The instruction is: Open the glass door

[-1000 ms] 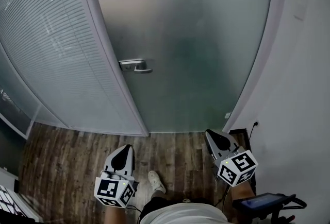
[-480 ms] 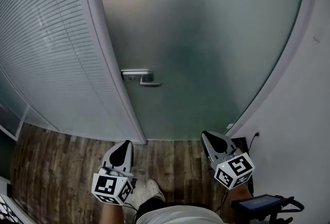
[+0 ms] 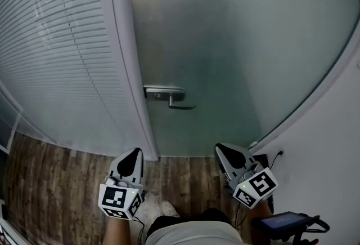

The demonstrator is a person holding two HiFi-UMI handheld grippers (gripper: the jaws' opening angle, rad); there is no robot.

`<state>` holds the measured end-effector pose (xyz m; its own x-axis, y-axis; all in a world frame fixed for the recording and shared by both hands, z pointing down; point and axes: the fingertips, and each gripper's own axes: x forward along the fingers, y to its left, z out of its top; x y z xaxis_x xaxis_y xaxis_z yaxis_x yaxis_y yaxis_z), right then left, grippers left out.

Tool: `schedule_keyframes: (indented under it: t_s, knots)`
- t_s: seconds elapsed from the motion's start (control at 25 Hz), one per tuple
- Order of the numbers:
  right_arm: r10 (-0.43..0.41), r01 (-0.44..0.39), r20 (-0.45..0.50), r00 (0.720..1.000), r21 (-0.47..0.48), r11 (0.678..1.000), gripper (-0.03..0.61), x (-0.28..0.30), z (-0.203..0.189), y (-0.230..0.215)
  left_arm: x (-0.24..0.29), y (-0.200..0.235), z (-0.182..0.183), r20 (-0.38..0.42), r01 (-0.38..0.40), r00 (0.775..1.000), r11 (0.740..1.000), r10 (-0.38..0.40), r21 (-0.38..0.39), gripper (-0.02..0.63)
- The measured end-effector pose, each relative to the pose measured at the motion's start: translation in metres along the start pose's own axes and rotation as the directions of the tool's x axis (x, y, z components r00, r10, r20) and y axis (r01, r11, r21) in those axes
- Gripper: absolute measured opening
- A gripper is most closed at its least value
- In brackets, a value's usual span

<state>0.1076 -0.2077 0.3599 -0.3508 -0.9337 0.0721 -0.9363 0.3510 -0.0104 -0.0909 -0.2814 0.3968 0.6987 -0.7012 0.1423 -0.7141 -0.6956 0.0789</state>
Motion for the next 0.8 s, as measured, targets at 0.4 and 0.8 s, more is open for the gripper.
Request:
schedule_keyframes:
  t_s: [0.4, 0.8]
  knots:
    - [-0.010, 0.010, -0.024, 1.000, 0.029, 1.000, 0.002, 0.021, 0.007, -0.018, 0.018, 0.005, 0.013, -0.002, 0.027, 1.000, 0.999, -0.027, -0.018, 0.000]
    - [0.101, -0.098, -0.036, 0.994, 0.090, 0.991, 0.002, 0.079, -0.014, -0.099, 0.074, 0.005, 0.016, -0.038, -0.121, 0.992, 0.993, 0.120, -0.007, 0.000]
